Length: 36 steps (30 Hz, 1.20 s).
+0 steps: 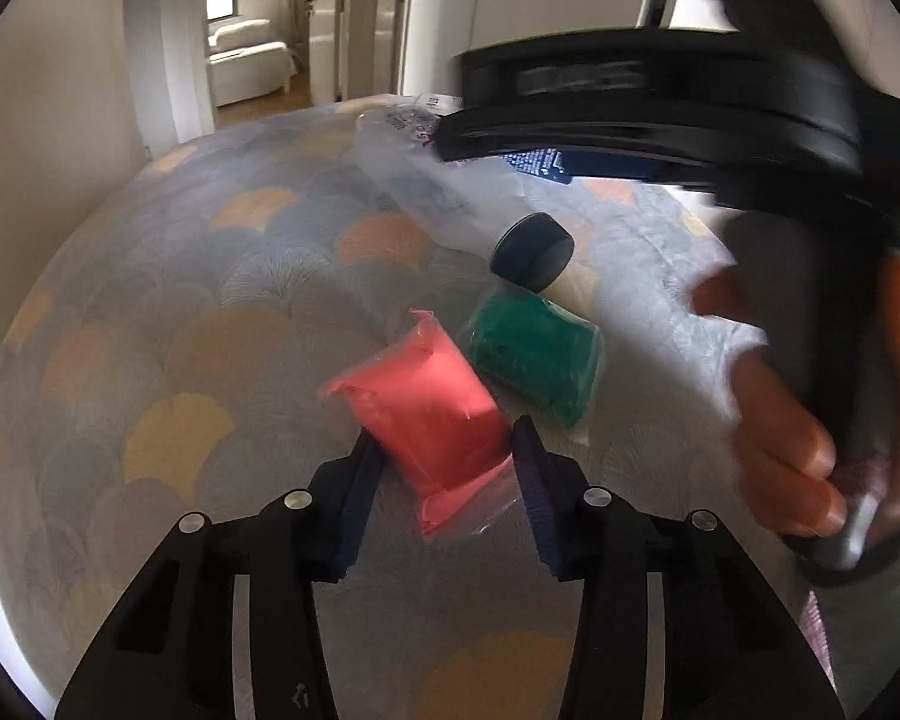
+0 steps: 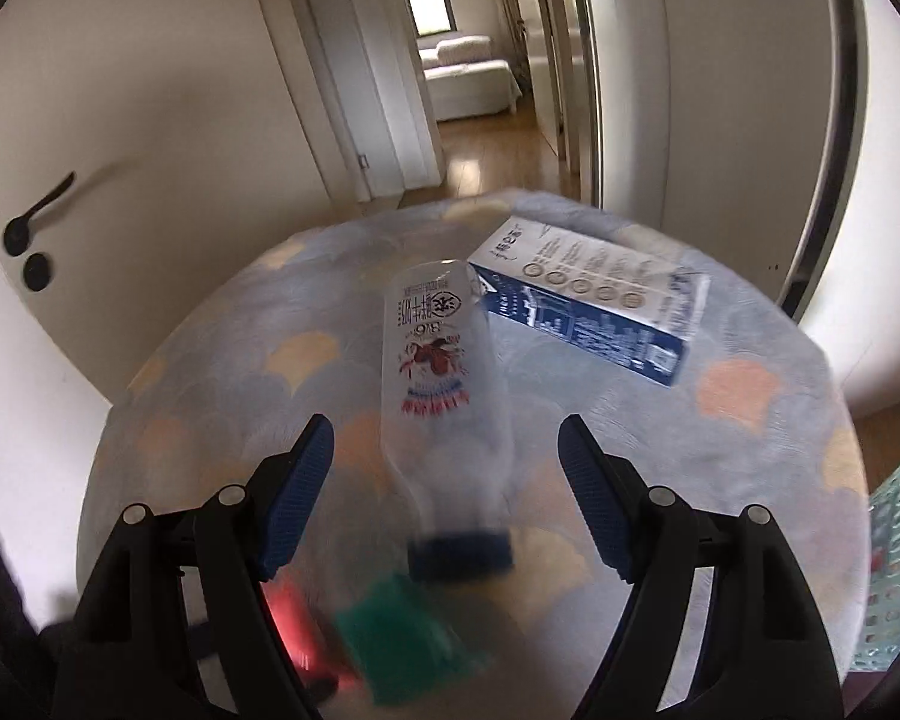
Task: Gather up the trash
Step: 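Grasp the clear blue-capped bottle with the right tool while the left tool grasps the red packet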
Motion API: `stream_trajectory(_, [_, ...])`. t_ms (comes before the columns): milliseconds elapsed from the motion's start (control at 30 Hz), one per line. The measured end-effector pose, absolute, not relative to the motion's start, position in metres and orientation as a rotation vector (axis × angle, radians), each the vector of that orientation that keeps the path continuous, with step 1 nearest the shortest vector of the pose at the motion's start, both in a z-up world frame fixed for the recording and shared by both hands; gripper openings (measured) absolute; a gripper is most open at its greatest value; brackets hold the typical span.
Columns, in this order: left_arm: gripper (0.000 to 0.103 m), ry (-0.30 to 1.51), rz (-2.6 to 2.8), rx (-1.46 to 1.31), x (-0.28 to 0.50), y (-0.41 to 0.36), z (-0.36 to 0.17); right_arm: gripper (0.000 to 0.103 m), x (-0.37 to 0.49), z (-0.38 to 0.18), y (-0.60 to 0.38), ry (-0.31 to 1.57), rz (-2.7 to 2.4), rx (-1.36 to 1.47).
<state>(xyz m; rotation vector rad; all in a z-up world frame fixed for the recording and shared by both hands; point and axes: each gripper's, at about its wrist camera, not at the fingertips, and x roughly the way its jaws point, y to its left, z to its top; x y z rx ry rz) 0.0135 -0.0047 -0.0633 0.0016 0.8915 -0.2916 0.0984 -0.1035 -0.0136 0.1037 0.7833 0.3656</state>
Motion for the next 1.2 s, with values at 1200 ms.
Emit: stream_trajectory(1200, [0.035, 0.702, -0.239, -0.009, 0.01, 0.014, 0.001, 0.054, 0.059, -0.024, -0.133, 0.703, 0.38, 0.197])
